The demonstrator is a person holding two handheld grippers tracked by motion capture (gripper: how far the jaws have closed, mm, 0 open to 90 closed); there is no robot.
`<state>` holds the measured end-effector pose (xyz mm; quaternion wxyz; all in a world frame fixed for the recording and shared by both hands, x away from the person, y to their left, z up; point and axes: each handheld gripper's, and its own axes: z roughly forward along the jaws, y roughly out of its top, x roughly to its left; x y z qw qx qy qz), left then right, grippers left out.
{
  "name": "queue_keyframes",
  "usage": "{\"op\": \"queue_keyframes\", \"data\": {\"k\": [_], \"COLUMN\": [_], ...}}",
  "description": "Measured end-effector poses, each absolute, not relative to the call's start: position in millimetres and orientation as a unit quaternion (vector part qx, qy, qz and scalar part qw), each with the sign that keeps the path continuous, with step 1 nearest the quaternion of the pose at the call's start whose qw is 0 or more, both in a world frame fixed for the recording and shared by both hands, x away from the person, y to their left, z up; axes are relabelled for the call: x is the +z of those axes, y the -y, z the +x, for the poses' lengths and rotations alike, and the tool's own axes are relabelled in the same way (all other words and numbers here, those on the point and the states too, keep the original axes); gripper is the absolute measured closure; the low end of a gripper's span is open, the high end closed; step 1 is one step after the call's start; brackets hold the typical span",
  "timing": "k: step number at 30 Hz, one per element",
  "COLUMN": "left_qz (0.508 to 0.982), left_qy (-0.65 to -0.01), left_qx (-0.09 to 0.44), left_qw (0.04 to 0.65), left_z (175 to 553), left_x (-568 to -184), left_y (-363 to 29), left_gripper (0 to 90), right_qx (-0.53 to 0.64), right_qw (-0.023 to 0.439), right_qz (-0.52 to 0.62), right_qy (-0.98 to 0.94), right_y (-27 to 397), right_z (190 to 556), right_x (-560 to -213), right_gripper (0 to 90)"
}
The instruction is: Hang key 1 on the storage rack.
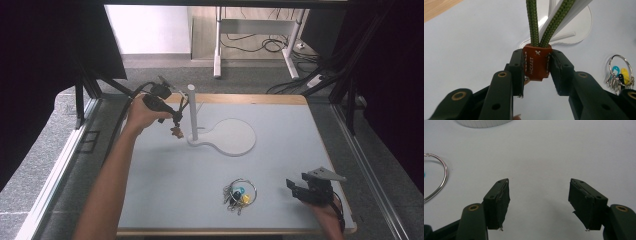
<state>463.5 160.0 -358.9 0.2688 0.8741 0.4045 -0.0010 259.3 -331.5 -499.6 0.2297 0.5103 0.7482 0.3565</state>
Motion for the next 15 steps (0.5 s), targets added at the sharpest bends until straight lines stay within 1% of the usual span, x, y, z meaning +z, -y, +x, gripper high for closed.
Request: {"op": "queue_keyframes", "data": {"k": [8, 11, 15], "left_qz": [0.876, 0.879, 0.879], "left_qy": [-0.401, -0.398, -0.391], "left_qx": [0.007, 0.027, 0.031], "left_qw": [0.268, 0.263, 0.271], "left_z": [460, 454, 447], "left_x": [-359, -358, -356], "left_y": [-155, -153, -154], "left_gripper": [62.5, 58.5, 53.7], "right_qx": [0.356, 0.356, 0.358], "right_qw": [0.229, 0.23, 0.23], "right_qz": [0.51, 0.511, 0.511], "right_qy": [-0.749, -0.748, -0.747], "right_y": [330, 332, 333], "right_z": [259, 259, 259], "right_x": [-500, -499, -499], "right_gripper": [33.5, 33.5, 33.5]}}
